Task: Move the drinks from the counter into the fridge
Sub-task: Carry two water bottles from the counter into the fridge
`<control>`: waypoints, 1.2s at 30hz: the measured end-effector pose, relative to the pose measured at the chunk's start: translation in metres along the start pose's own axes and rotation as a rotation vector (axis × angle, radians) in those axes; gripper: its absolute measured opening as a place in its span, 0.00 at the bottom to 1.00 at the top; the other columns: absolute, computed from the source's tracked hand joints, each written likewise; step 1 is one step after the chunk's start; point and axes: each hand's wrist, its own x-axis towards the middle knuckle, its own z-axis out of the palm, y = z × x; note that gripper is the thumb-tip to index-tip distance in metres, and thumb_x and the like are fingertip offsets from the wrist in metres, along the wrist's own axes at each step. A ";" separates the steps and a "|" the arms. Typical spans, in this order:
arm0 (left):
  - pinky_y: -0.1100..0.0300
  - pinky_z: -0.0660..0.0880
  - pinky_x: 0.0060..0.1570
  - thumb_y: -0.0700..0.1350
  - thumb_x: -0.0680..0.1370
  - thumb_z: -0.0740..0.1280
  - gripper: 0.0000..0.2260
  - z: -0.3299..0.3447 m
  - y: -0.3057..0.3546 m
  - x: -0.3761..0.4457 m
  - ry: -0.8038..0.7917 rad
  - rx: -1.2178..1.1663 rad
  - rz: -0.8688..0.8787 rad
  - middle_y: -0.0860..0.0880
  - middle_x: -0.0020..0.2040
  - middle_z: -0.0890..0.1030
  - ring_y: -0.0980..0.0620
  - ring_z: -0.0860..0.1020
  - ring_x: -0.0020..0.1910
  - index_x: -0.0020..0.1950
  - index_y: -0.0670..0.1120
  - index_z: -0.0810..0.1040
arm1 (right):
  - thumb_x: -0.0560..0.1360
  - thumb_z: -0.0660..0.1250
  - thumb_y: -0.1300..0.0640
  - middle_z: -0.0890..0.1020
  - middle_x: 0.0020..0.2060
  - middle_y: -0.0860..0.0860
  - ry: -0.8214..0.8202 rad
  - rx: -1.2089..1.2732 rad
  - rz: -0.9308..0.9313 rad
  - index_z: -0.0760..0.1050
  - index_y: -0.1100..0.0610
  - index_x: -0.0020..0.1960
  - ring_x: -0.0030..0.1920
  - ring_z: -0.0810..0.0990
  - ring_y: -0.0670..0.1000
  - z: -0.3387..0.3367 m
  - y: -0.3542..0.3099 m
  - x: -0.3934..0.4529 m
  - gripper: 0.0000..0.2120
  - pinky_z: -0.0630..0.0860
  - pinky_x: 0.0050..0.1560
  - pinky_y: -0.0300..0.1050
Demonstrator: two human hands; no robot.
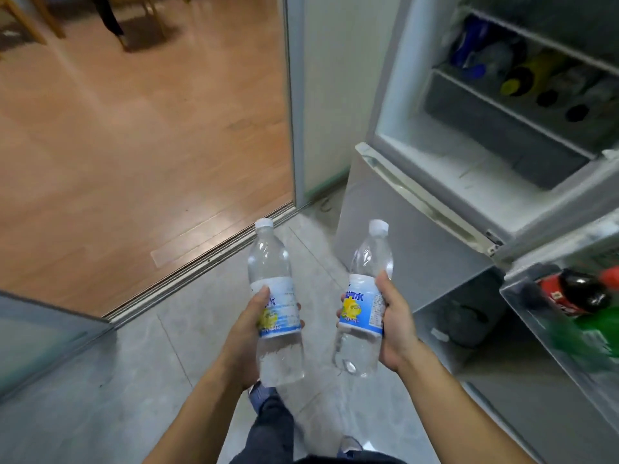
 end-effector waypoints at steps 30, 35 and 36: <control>0.51 0.81 0.46 0.54 0.65 0.77 0.18 0.372 0.263 0.228 -0.683 0.461 0.473 0.49 0.50 0.86 0.48 0.85 0.49 0.53 0.58 0.80 | 0.73 0.74 0.59 0.87 0.47 0.49 0.541 0.124 -0.925 0.77 0.47 0.53 0.46 0.86 0.50 -0.019 -0.347 0.080 0.12 0.82 0.42 0.42; 0.64 0.80 0.42 0.45 0.72 0.75 0.16 0.458 0.299 0.258 -0.711 0.516 0.702 0.55 0.46 0.86 0.56 0.84 0.45 0.57 0.52 0.76 | 0.71 0.77 0.58 0.86 0.48 0.49 0.722 0.121 -1.133 0.76 0.45 0.51 0.51 0.85 0.52 -0.025 -0.438 0.089 0.15 0.82 0.53 0.51; 0.62 0.80 0.43 0.44 0.73 0.76 0.15 0.475 0.305 0.265 -0.710 0.502 0.712 0.55 0.45 0.86 0.56 0.84 0.45 0.56 0.52 0.77 | 0.71 0.77 0.58 0.85 0.49 0.49 0.742 0.138 -1.160 0.76 0.47 0.53 0.51 0.85 0.51 -0.027 -0.455 0.092 0.15 0.82 0.54 0.51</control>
